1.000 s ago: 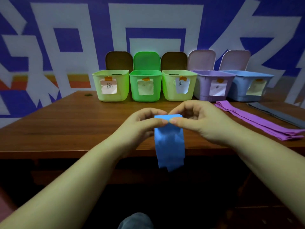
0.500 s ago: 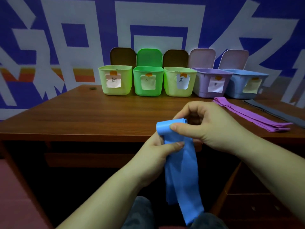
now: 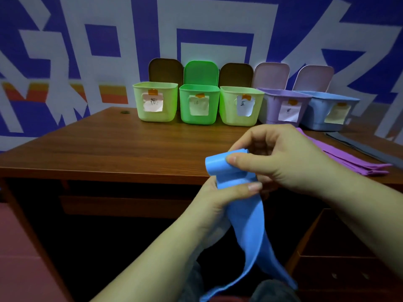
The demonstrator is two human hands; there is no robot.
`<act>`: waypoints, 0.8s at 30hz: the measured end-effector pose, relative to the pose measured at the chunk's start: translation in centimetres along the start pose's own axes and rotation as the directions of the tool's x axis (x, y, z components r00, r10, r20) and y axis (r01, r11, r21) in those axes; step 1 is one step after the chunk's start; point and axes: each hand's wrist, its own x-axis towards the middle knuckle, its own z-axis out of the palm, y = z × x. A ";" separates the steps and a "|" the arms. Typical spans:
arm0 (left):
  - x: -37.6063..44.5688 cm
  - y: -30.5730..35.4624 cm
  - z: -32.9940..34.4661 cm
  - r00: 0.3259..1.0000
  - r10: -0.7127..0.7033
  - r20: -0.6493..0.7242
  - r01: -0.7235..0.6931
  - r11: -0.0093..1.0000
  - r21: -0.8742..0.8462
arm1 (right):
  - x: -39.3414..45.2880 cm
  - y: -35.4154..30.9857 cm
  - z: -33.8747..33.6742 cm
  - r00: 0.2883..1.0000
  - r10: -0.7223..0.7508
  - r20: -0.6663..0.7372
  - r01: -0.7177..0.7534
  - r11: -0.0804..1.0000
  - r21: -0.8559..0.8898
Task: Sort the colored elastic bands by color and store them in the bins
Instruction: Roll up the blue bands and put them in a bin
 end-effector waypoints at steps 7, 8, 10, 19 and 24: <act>0.5 0.5 -1.2 0.978 -0.180 0.102 0.179 0.984 0.015 | 0.3 -0.5 -0.5 0.995 -0.095 0.025 0.098 0.976 -0.196; 0.5 0.5 -0.9 0.976 -0.176 0.129 0.173 0.984 0.034 | 0.4 -0.5 -0.6 0.995 -0.102 0.022 0.104 0.974 -0.203; 0.6 0.6 -0.5 0.975 -0.171 0.143 0.171 0.985 0.019 | 0.6 -0.5 -0.8 0.997 -0.080 0.003 0.080 0.982 -0.170; 0.5 1.1 -1.2 0.965 -0.227 0.133 0.222 0.974 0.053 | 1.0 0.2 -1.2 0.996 -0.079 0.045 0.085 0.983 -0.160; 0.1 1.4 -0.7 0.946 -0.259 0.192 0.269 0.963 -0.024 | 1.2 0.2 -1.5 0.995 -0.098 0.035 0.101 0.991 -0.093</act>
